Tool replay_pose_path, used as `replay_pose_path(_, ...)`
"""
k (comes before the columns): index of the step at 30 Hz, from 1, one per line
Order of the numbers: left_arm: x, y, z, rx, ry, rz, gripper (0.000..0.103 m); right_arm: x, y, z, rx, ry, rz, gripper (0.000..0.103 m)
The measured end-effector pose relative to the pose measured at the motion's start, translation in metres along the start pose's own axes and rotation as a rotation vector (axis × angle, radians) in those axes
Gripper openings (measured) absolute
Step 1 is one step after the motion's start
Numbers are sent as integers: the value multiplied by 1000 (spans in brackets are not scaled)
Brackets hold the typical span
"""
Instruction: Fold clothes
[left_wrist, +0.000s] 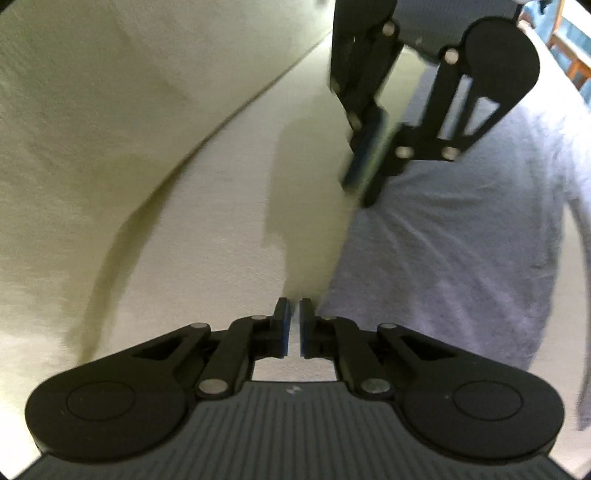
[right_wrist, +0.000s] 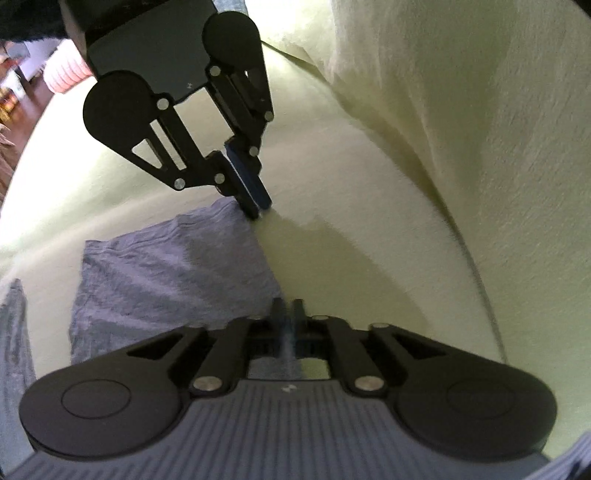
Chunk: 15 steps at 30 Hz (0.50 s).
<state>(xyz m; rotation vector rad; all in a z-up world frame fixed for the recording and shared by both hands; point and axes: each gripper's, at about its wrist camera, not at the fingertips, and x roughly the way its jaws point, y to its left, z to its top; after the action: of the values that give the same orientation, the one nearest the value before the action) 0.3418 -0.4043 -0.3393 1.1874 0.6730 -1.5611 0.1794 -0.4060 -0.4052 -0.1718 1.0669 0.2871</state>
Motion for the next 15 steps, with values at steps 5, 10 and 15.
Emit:
replay_pose_path(5, -35, -3, -8, -145, -44, -25, 4, -39, 0, -12, 226, -93, -87, 36)
replay_pose_path(10, -58, -72, -7, -156, -119, -158, 4, -69, 50, -52, 388, -55, -63, 36)
replay_pose_path(15, -30, -126, -26, -158, -45, -146, 6, -65, 116, -89, 483, 30, -139, 33)
